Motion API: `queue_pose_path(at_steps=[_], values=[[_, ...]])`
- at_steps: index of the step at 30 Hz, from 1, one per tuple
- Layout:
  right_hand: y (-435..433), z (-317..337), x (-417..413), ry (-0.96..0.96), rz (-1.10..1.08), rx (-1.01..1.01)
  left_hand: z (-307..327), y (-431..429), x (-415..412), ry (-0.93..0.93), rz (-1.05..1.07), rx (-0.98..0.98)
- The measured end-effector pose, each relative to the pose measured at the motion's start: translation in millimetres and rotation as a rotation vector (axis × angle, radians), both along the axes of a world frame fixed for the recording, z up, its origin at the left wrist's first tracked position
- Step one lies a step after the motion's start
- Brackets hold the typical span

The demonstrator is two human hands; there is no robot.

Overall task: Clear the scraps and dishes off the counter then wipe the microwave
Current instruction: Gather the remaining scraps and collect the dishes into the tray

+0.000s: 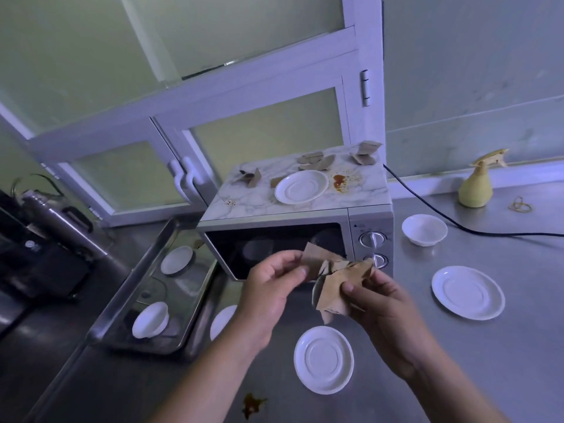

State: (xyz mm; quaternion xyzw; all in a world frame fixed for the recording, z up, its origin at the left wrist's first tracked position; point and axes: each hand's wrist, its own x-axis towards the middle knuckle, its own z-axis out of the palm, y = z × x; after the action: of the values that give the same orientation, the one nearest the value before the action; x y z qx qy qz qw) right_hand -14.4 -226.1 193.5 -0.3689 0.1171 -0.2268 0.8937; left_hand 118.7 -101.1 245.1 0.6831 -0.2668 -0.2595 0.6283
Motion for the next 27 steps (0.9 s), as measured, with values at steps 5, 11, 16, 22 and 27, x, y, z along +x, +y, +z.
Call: queue_pose_path(at_steps=[5,11,16,22,27], values=[[15,7,14,0.029,-0.069,-0.003,4,12,10,0.000,-0.086,0.050],[33,17,28,0.028,-0.161,0.017,10,25,43,-0.019,-0.280,0.103],[51,25,43,0.090,-0.183,-0.038,20,30,79,-0.065,-0.492,0.157],[69,27,54,0.181,-0.365,-0.028,31,24,170,-0.155,-0.736,0.201],[79,25,47,0.274,-0.535,-0.067,29,-42,282,-0.655,-0.063,0.356]])
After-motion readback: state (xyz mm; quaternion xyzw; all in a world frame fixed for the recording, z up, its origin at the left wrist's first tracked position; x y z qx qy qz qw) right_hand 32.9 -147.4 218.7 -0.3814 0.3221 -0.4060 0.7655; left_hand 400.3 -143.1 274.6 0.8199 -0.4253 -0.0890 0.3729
